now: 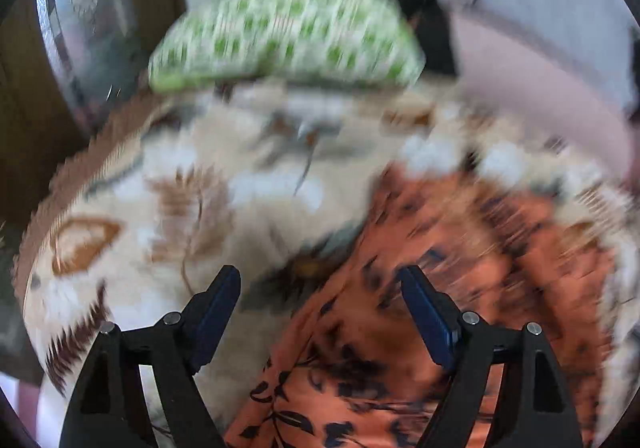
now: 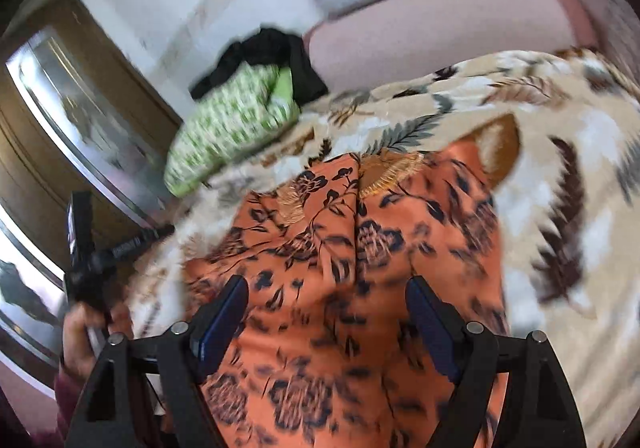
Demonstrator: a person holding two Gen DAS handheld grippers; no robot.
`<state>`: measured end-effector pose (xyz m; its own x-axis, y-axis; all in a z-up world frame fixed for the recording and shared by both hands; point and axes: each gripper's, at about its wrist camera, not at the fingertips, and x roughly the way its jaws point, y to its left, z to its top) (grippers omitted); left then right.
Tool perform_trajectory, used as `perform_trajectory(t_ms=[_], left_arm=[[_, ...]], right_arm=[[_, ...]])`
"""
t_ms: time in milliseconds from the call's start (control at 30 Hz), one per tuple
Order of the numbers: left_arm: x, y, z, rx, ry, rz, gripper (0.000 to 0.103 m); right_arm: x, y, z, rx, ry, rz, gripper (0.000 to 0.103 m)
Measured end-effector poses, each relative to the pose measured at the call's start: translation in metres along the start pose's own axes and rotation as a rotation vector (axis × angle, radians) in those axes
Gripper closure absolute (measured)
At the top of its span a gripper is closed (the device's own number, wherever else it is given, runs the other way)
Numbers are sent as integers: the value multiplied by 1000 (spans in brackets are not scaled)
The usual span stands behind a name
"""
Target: Fold small clothes
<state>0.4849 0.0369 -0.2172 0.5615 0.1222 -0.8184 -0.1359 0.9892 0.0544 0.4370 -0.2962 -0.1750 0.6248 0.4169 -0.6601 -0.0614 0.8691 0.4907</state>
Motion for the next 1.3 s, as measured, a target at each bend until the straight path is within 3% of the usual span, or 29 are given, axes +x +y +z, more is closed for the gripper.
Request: perform_trajectory(t_ms=[100, 133, 233, 333, 433, 467, 533, 567, 667, 800, 867, 967, 1067, 1167, 1300], left_arm=[[42, -3, -28, -10, 107, -26, 19], [40, 2, -27, -53, 101, -56, 19], [33, 8, -17, -47, 80, -88, 19], [44, 17, -19, -75, 123, -126, 19], [43, 23, -15, -76, 129, -153, 18], [43, 22, -16, -65, 126, -154, 18], [45, 23, -16, -60, 128, -158, 18], [47, 23, -15, -63, 130, -160, 18], [49, 22, -14, -72, 131, -157, 18], [45, 26, -13, -93, 114, -166, 18], [39, 29, -12, -98, 87, -162, 18], [36, 31, -13, -104, 72, -145, 18], [37, 29, -14, -99, 87, -149, 18], [39, 25, -16, -83, 96, -142, 18], [36, 24, -17, -76, 85, -134, 18]], right_arm=[[50, 9, 33, -3, 61, -31, 20], [63, 9, 41, 5, 74, -31, 20], [110, 7, 66, 50, 100, -47, 20], [151, 2, 82, 99, 126, -57, 20], [192, -3, 92, 130, 153, -130, 21], [200, -4, 94, 135, 158, -151, 26], [209, 4, 99, 89, 165, -187, 85], [208, 12, 103, 53, 163, -205, 86], [182, 33, 116, 5, 80, -120, 92], [112, 58, 138, -14, -90, 47, 94], [74, 63, 144, -19, -175, 83, 94], [-9, 51, 135, -45, -405, 148, 94], [-70, 10, 101, -44, -575, 112, 93], [-102, -48, 53, 29, -586, 84, 93], [-112, -129, -20, 301, -452, -23, 89]])
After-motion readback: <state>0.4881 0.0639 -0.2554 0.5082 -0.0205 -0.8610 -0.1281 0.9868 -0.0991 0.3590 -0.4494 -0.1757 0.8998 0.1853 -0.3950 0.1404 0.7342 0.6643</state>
